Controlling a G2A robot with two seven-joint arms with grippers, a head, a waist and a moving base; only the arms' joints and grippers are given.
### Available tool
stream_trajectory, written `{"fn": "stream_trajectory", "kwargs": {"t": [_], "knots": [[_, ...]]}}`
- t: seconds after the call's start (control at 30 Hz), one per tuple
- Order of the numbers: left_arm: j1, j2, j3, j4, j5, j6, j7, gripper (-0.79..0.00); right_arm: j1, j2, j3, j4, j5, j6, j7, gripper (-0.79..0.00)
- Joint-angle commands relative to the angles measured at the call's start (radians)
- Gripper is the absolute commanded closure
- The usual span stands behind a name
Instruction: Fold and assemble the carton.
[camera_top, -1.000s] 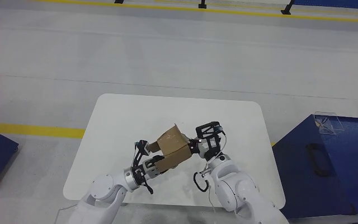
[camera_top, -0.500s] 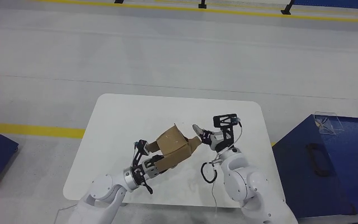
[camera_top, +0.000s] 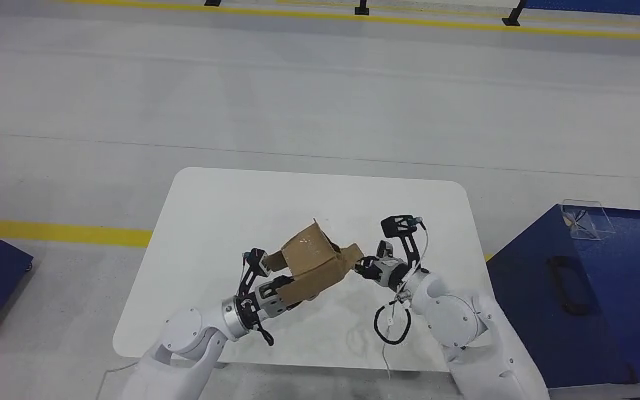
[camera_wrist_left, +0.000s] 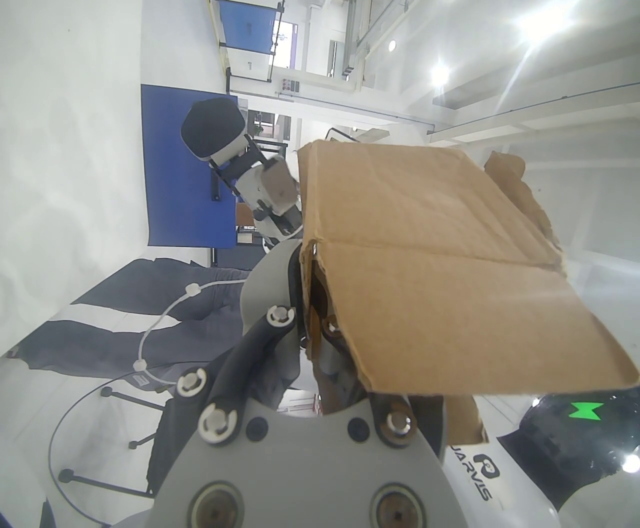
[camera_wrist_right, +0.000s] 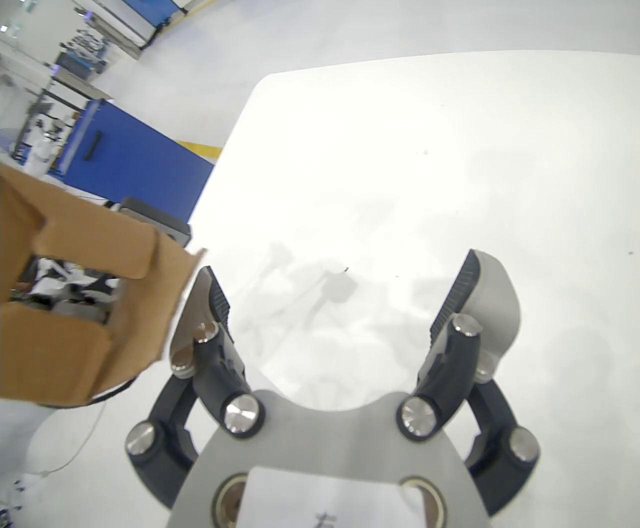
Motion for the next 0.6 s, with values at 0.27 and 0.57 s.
{"fn": "stream_trajectory", "kwargs": {"t": [0.27,0.57], "knots": [[0.0,0.0,0.011,0.004,0.018,0.001,0.006,0.0,-0.025,0.009,0.054,-0.048,0.089,-0.035,0.032,-0.785],[0.007,0.0,0.02,-0.002,0.037,0.001,0.017,0.0,-0.031,0.014,0.06,-0.102,0.048,-0.02,0.007,-0.785]]}}
